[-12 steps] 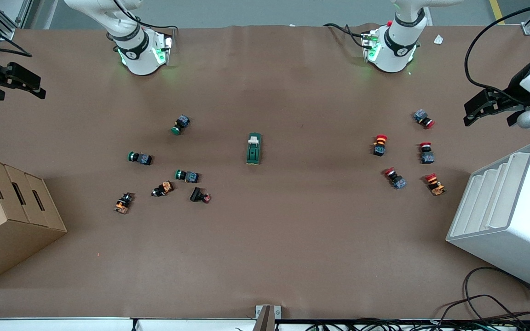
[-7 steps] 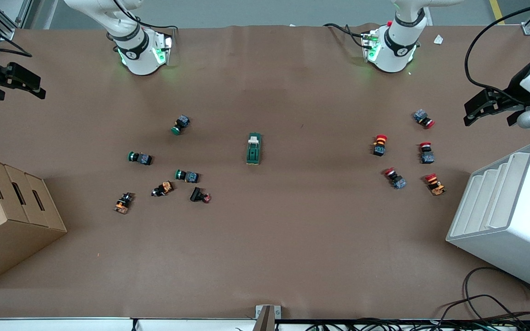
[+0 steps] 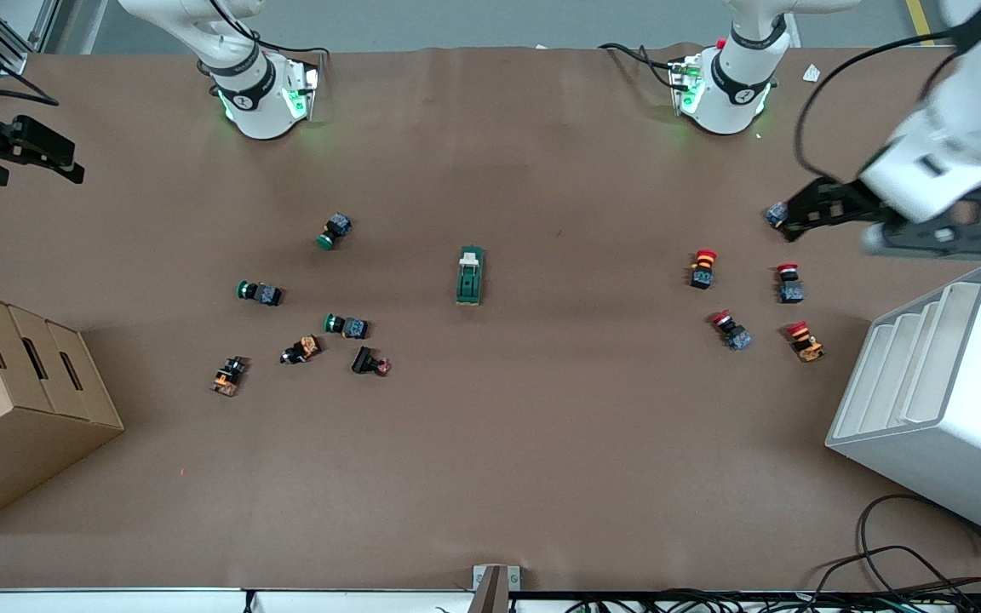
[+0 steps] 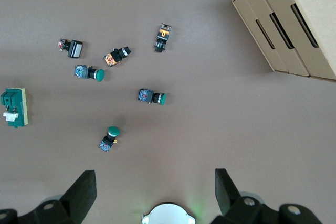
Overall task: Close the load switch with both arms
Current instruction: 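Move the left gripper over the green load switch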
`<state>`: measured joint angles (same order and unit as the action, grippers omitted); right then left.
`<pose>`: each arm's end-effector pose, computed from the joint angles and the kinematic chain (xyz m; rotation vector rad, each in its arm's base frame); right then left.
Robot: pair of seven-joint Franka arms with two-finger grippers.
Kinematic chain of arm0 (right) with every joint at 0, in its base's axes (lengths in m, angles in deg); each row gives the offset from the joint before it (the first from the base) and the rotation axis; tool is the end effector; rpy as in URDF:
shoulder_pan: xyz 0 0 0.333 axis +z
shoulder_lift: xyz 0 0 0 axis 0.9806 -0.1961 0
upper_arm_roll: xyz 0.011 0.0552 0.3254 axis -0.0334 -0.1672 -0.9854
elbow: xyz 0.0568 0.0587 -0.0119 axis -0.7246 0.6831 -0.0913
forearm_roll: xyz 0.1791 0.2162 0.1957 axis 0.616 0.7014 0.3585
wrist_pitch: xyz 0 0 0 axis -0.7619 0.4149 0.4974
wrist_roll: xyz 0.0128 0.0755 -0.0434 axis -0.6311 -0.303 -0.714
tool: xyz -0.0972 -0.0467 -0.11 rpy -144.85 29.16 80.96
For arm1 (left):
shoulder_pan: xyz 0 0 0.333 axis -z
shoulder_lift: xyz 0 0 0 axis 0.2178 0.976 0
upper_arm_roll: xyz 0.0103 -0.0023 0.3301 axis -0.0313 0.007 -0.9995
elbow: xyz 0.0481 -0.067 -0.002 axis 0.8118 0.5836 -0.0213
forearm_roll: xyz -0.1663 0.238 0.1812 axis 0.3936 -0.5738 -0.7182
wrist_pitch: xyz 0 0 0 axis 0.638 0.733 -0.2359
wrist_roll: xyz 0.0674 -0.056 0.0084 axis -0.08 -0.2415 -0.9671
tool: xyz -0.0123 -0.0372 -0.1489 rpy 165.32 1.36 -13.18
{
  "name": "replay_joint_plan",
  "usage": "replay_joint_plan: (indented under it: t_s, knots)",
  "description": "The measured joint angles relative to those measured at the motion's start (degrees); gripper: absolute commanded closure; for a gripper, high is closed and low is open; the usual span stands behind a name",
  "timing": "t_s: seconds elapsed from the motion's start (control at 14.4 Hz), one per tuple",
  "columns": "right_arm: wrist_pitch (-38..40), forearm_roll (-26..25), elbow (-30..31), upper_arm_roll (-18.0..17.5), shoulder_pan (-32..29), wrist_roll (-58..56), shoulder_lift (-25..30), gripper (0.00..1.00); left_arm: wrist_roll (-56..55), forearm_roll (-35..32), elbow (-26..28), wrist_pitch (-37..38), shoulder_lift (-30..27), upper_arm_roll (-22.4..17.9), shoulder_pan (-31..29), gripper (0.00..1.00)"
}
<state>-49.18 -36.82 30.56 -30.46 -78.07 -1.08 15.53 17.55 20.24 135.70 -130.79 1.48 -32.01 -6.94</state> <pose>0.4472 -0.0081 0.6170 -3.1154 -0.0149 0.1426 0.5077 -0.1427 0.5670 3.0896 -0.1452 -0.0014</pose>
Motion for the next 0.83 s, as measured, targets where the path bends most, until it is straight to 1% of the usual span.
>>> replay_joint_plan:
  t_s: [0.21, 0.35, 0.42, 0.55, 0.83]
  knots:
    - [0.0, 0.0, 0.0, 0.0, 0.0, 0.0, 0.0, 0.00, -10.1, 0.0, 1.0, -2.9, 2.2, 4.3, 3.4, 0.00]
    - [0.0, 0.0, 0.0, 0.0, 0.0, 0.0, 0.0, 0.00, -19.9, 0.0, 3.3, -6.9, 2.9, 6.2, 7.2, 0.00]
    - [0.0, 0.0, 0.0, 0.0, 0.0, 0.0, -0.2, 0.00, -25.3, -0.5, 4.9, -9.0, 3.2, 6.7, 9.9, 0.00]
    - [0.0, 0.0, 0.1, -0.1, 0.0, 0.0, -1.4, 0.00, -37.2, -3.6, 7.4, -12.3, 4.7, 7.1, 17.0, 0.00]
    - [-2.1, 0.0, 0.1, -0.1, 0.0, 0.0, -4.9, 0.00, -59.3, -12.1, 8.9, -17.5, 11.2, 7.3, 30.1, 0.00]
